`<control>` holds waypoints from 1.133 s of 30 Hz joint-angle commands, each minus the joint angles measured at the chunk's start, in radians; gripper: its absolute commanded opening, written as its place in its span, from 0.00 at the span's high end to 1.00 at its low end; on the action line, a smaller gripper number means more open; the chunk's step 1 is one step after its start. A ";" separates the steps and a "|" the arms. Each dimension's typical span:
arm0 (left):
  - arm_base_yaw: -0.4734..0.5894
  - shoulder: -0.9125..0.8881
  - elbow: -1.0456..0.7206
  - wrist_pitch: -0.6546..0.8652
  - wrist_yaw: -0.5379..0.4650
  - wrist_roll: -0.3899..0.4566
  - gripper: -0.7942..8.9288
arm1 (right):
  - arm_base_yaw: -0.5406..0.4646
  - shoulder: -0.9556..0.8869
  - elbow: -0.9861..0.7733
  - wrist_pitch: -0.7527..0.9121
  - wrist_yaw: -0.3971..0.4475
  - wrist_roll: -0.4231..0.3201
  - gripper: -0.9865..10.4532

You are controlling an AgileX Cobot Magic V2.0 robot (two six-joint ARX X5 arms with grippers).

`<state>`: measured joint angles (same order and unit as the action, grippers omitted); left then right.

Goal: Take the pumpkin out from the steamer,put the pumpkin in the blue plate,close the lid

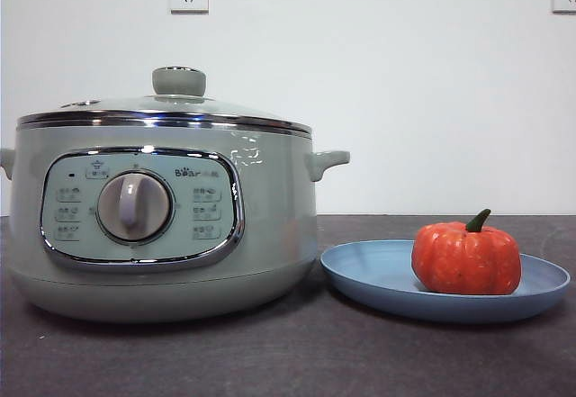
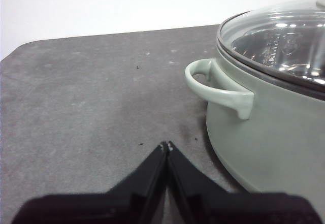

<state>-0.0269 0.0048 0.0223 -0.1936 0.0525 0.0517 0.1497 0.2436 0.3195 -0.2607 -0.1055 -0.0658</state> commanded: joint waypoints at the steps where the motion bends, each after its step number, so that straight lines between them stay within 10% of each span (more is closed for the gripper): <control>1: 0.003 -0.003 -0.010 -0.012 0.002 -0.006 0.92 | -0.051 -0.071 -0.105 0.060 -0.002 -0.013 0.91; 34: 0.003 -0.003 -0.010 -0.012 0.002 -0.006 0.92 | -0.135 -0.237 -0.312 0.084 0.008 0.093 0.91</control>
<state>-0.0269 0.0044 0.0223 -0.1936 0.0525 0.0517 0.0143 0.0055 0.0223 -0.1783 -0.1017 0.0154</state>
